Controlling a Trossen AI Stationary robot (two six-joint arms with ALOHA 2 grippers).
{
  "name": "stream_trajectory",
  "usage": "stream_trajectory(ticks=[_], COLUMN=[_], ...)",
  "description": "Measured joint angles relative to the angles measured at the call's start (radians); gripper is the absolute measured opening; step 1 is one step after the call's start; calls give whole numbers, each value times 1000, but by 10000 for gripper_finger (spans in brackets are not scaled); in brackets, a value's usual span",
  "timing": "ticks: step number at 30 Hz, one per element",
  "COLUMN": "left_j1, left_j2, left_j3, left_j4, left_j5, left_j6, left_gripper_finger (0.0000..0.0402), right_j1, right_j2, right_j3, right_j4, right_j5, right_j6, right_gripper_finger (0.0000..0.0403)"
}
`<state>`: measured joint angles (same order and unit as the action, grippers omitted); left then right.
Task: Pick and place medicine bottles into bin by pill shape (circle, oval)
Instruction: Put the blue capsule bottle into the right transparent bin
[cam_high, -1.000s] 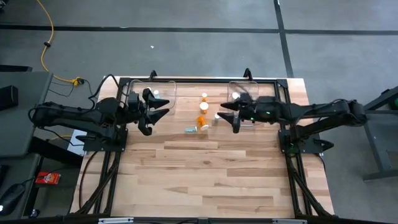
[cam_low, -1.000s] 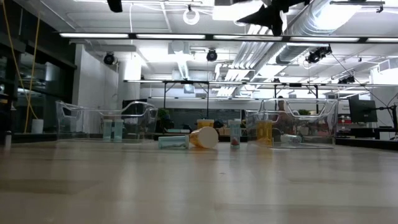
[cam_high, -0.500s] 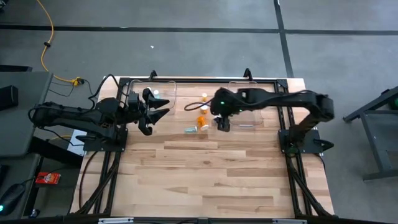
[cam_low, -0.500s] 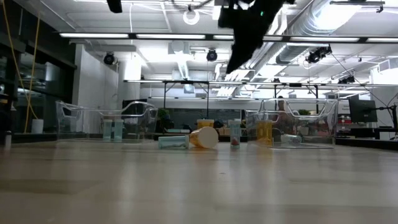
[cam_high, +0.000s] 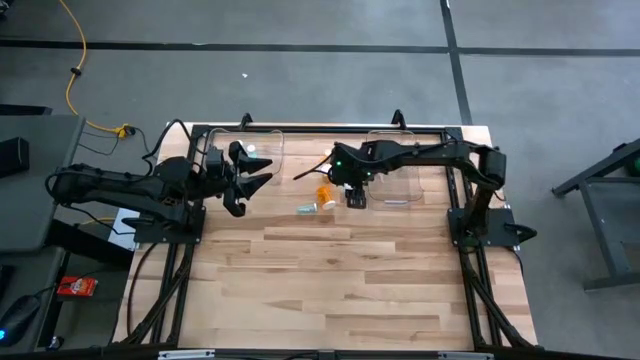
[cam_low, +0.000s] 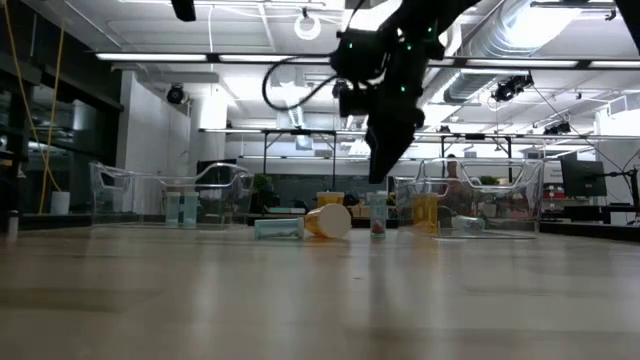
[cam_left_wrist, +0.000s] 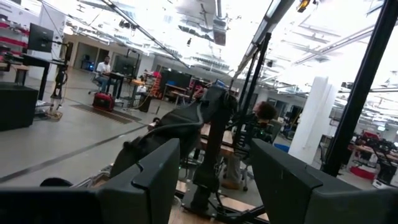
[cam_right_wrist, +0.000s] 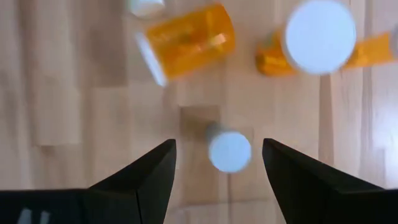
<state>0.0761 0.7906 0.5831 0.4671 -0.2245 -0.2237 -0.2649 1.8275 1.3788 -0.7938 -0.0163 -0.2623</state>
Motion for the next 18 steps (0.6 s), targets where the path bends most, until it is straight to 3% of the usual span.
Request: stream_trajectory(ticks=[18], left_j1=[0], left_j2=[0], left_j3=[0], left_j4=[-7], left_j5=[0], left_j6=[0], left_gripper_finger=[186], right_j1=[-36], right_j2=[70], right_j3=[-1], right_j4=[-2], right_j5=[14], right_j6=[44], right_gripper_finger=[233])
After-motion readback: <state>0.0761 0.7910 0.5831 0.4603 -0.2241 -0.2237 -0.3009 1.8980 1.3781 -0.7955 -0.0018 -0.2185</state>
